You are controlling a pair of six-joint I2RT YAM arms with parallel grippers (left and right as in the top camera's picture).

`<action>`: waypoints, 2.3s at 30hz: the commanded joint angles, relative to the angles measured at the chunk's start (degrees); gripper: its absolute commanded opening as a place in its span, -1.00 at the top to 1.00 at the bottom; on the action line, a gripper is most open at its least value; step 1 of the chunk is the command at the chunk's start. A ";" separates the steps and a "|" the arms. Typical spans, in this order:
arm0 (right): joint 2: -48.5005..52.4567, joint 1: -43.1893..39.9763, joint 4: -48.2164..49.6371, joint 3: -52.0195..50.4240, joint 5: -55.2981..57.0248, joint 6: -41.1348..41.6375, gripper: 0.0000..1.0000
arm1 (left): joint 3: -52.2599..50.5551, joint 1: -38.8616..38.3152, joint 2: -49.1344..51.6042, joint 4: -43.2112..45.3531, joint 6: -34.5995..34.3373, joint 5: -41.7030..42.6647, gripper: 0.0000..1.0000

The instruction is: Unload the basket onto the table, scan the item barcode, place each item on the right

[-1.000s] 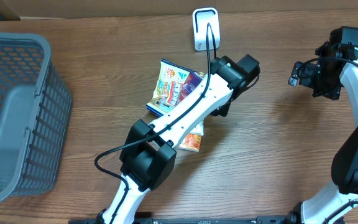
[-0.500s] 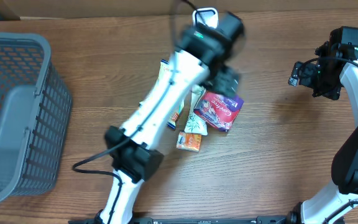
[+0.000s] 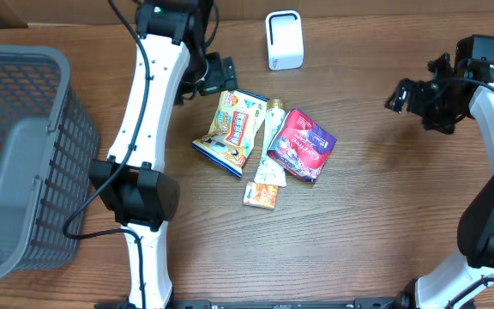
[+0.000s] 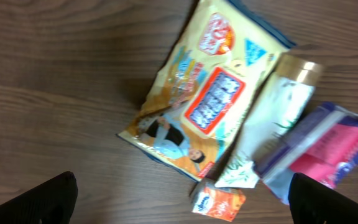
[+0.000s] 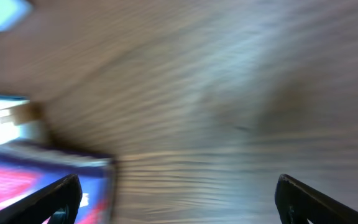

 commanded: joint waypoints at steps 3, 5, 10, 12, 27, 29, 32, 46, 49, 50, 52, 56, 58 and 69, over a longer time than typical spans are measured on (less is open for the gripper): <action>-0.52 2.69 -2.32 0.76 -13.68 0.24 -1.00 | -3.48 1.03 -1.03 0.74 -1.53 1.16 -0.99; -0.50 4.46 -2.78 -0.92 -13.70 1.79 -1.00 | -3.89 1.05 -1.03 0.94 -1.53 1.16 -0.99; -0.48 8.13 3.72 -9.62 -13.75 12.63 -1.00 | -3.91 1.03 -1.03 1.57 -1.53 1.38 -1.00; -0.48 8.57 7.32 -13.09 -14.99 15.91 -1.00 | -3.91 1.03 -1.03 1.51 -1.53 1.40 -1.00; -0.48 10.91 24.63 -29.27 -31.65 18.03 -0.78 | -3.91 1.03 -1.03 2.01 -1.55 1.38 -1.00; -0.48 11.82 27.65 -30.60 -31.63 20.55 -0.77 | -3.91 1.03 -1.03 2.01 -1.55 1.40 -1.00; -0.48 13.31 32.96 -32.96 -31.58 25.57 -0.72 | -3.91 1.03 -1.03 2.01 -1.55 1.38 -1.00; -0.48 18.45 41.24 -35.15 -20.02 34.51 0.10 | -3.91 1.03 -1.03 1.97 -1.53 1.38 -1.00; -0.48 18.45 41.40 -35.12 -20.22 34.49 0.56 | -3.91 1.03 -1.03 1.97 -1.53 1.38 -0.99; -0.48 18.45 41.40 -35.12 -20.26 34.49 0.63 | -3.91 1.03 -1.03 1.97 -1.53 1.38 -1.00; -0.50 18.45 41.35 -35.10 -20.72 34.47 0.69 | -3.91 1.03 -1.03 1.97 -1.53 1.38 -0.99; -0.50 18.40 39.63 -33.75 -22.95 33.16 0.81 | -3.91 1.03 -1.03 2.03 -1.53 1.36 -1.00; -0.50 18.25 36.52 -31.74 -23.04 31.17 0.89 | -3.91 1.03 -1.03 2.08 -1.53 1.33 -1.00; -0.50 18.18 15.67 -8.66 -18.75 23.69 0.93 | -3.91 1.03 -1.03 5.27 -1.53 0.96 -0.99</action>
